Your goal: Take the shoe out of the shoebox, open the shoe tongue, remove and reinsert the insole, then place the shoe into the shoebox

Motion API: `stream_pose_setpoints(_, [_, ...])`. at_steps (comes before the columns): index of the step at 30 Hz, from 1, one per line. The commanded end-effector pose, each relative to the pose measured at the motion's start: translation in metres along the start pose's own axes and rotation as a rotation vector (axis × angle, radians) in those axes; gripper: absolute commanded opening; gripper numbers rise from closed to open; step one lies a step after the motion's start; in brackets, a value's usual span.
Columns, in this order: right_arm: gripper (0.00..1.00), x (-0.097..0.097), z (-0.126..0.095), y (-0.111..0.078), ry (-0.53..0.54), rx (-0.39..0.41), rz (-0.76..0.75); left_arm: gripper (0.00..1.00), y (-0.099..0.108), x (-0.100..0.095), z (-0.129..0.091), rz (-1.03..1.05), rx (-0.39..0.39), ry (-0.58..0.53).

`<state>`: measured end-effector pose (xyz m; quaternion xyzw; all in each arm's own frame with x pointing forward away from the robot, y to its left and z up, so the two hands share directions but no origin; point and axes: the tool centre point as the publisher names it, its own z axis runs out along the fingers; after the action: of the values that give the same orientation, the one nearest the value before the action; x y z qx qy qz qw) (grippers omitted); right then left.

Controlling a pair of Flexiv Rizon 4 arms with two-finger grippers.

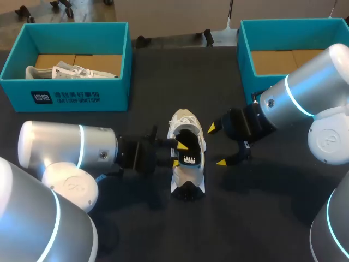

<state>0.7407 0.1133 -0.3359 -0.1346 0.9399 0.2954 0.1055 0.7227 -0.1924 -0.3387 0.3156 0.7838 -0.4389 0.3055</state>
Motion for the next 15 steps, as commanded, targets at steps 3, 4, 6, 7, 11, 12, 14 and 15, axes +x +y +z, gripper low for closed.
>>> stream_pose_setpoints(3, [1.00,0.001,0.000,0.000,-0.002,-0.002,-0.002,0.31,0.004,-0.001,0.012,-0.008,-0.028,0.040])
stream_pose_setpoints(4, [1.00,0.001,0.000,0.000,-0.002,-0.002,-0.002,0.29,0.005,0.000,0.013,-0.006,-0.029,0.044])
stream_pose_setpoints(6, [1.00,0.001,0.000,0.000,-0.002,-0.002,-0.002,0.17,0.007,0.002,0.014,-0.004,-0.029,0.047])
stream_pose_setpoints(7, [1.00,0.001,0.000,0.000,-0.002,-0.002,-0.002,0.06,0.009,0.003,0.014,0.000,-0.030,0.050])
stream_pose_setpoints(11, [1.00,0.001,0.000,0.000,-0.002,-0.002,-0.002,0.00,0.016,0.004,0.016,0.025,-0.050,0.064])
stream_pose_setpoints(12, [1.00,0.001,0.000,0.000,-0.002,-0.002,-0.002,0.00,0.018,0.004,0.017,0.029,-0.047,0.059])
stream_pose_setpoints(14, [1.00,0.001,0.000,0.000,-0.002,-0.002,-0.002,0.00,0.020,0.004,0.018,0.035,-0.056,0.061])
stream_pose_setpoints(15, [1.00,0.001,0.000,0.000,-0.002,-0.002,-0.002,0.00,0.021,0.004,0.018,0.037,-0.058,0.059])
